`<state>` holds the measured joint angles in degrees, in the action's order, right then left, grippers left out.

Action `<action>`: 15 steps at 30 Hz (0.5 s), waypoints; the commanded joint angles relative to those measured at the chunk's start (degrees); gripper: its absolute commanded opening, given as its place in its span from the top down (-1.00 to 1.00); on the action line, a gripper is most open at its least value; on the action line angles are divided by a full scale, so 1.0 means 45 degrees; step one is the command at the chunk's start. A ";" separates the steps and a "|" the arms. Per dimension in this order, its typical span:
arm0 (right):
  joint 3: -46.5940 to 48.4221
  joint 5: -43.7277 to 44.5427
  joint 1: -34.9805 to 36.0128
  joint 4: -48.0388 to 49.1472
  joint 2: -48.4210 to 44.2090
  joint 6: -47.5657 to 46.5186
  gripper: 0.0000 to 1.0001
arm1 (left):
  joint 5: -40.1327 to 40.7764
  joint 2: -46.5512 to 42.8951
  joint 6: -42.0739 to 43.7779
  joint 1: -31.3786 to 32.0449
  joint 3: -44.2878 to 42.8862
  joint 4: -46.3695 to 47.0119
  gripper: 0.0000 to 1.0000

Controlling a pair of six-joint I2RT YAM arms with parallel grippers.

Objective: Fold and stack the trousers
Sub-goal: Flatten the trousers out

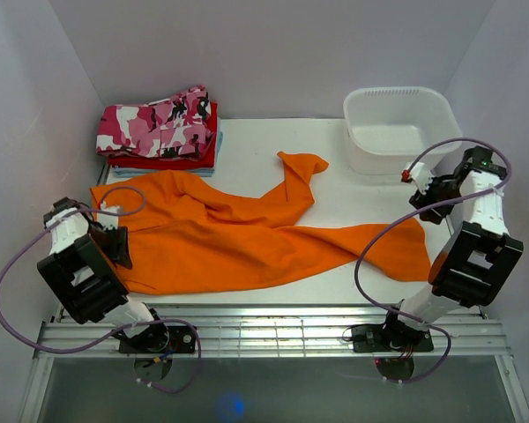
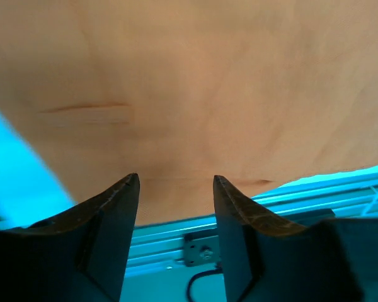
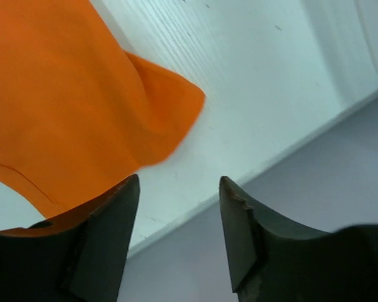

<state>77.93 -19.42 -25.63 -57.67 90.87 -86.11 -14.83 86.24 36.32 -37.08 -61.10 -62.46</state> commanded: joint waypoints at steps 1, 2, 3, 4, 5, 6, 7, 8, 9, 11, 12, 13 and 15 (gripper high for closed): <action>-0.1357 -0.0783 0.1318 0.0606 0.0158 0.3078 -0.14 | 0.0110 0.0211 0.0017 -0.0100 0.2071 0.1044 -0.16; -0.1767 -0.0666 0.1765 0.0956 0.0062 0.3273 -0.13 | 0.0479 0.0308 -0.0042 -0.0100 0.2364 0.1608 -0.12; -0.2680 -0.0472 0.1962 0.1405 0.0003 0.3585 -0.13 | 0.0676 0.0483 -0.0120 -0.0100 0.2638 0.1884 -0.05; -0.3153 -0.0064 0.2119 0.2279 -0.0056 0.3626 -0.13 | 0.0949 0.0601 -0.0160 -0.0100 0.3085 0.2467 -0.01; -0.3583 0.0134 0.2333 0.2791 -0.0115 0.3665 -0.14 | 0.1377 0.0737 -0.0179 -0.0100 0.3225 0.2705 0.04; -0.3994 0.0349 0.2394 0.3299 -0.0096 0.3724 -0.14 | 0.1594 0.0932 -0.0199 -0.0100 0.3323 0.2901 0.14; -0.4616 0.0795 0.2433 0.3671 -0.0038 0.3763 -0.13 | 0.1809 0.1321 -0.0218 -0.0100 0.3382 0.3096 0.19; -0.4855 0.1032 0.2472 0.4448 0.0253 0.3841 -0.13 | 0.2024 0.1518 -0.0199 -0.0100 0.3383 0.3465 0.24; -0.5089 0.1305 0.2492 0.4881 0.0449 0.3977 -0.11 | 0.2509 0.1675 -0.0199 -0.0119 0.3383 0.3643 0.29; -0.5578 0.2320 0.2395 0.5972 0.1033 0.4018 -0.08 | 0.2961 0.2085 -0.0024 -0.0139 0.3111 0.4093 0.39; -0.5754 0.2961 0.2317 0.6405 0.1211 0.3998 -0.06 | 0.3370 0.2222 0.0073 -0.0178 0.2955 0.4152 0.41; -0.5968 0.3258 0.2200 0.6757 0.1503 0.3804 -0.06 | 0.3722 0.2494 0.0306 -0.0275 0.2779 0.4249 0.45; -0.6010 0.3805 0.1732 0.7326 0.1778 0.3569 -0.06 | 0.4288 0.2769 0.0639 -0.0528 0.2018 0.4308 0.50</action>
<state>54.13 -12.67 -14.98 -37.63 93.86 -68.82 -6.50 93.80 34.30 -37.10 -51.05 -58.02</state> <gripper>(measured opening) 0.533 0.264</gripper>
